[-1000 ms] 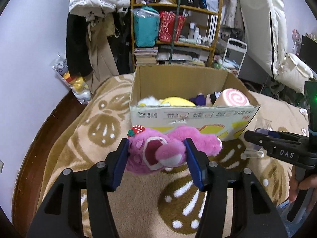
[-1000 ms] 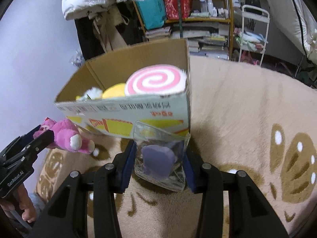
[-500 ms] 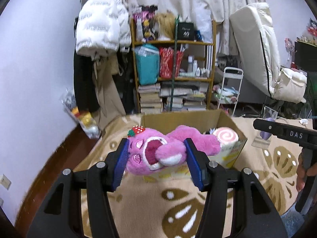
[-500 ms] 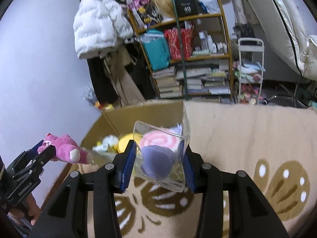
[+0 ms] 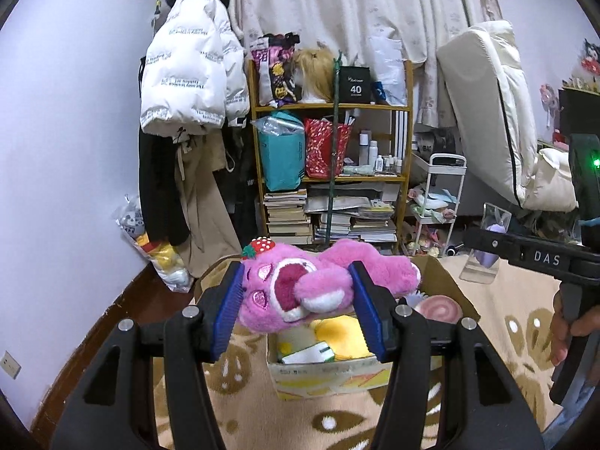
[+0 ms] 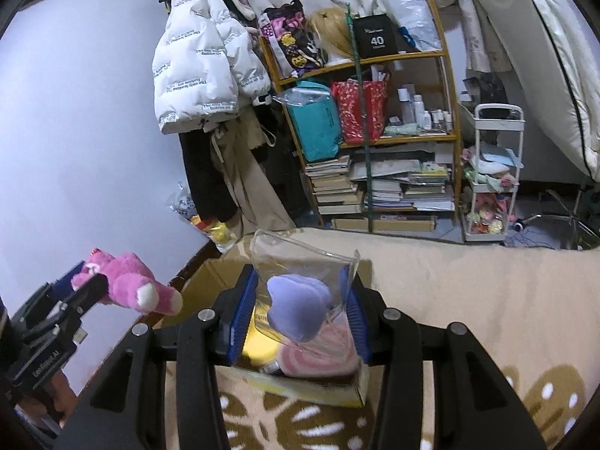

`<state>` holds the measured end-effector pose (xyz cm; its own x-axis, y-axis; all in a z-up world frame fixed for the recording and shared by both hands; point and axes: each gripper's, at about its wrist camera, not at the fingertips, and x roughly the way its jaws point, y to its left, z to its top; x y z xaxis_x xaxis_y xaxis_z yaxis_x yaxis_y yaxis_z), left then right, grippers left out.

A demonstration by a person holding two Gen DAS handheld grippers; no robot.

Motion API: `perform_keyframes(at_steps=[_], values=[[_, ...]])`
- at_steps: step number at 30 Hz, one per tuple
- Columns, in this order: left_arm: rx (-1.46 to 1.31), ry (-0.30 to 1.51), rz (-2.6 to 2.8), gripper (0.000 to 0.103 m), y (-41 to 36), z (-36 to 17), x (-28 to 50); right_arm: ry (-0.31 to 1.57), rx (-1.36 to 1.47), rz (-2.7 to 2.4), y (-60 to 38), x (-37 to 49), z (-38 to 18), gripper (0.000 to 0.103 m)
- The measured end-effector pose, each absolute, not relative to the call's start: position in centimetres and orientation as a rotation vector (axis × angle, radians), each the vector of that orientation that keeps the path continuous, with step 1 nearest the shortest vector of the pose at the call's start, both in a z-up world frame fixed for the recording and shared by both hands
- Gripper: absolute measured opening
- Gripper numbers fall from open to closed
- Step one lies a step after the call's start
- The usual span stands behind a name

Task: Organize soft objects
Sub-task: 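Lift the pink bear with the left tool while the right tool lifts the clear bag over the box, then lower both items into the cardboard box and open both tools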

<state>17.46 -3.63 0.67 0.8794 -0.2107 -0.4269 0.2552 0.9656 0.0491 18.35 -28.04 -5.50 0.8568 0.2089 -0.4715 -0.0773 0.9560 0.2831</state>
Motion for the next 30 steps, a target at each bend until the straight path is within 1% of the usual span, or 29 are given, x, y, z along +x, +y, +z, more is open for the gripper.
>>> perform_keyframes(at_steps=[7,19,26,27,29,30], values=[[0.122,0.485,-0.241,0.055,-4.0,-1.3,19.3,0.53,0.266,0.198,-26.9,20.8,-6.1,0.05],[0.111,0.585,-0.291,0.056,-4.9,-4.6,21.0,0.614,0.279,0.188,-26.4,22.8,-10.0,0.05],[0.094,0.638,-0.313,0.061,-5.2,-5.9,21.6,0.642,0.332,0.2,-26.7,23.0,-11.5,0.05],[0.097,0.635,-0.31,0.061,-5.2,-5.9,21.6,0.641,0.338,0.206,-26.7,23.0,-11.6,0.051],[0.118,0.623,-0.296,0.064,-5.5,-5.9,21.4,0.637,0.355,0.221,-26.7,23.0,-11.6,0.059],[0.124,0.621,-0.292,0.066,-5.5,-5.9,21.3,0.636,0.366,0.23,-26.8,23.1,-11.6,0.06]])
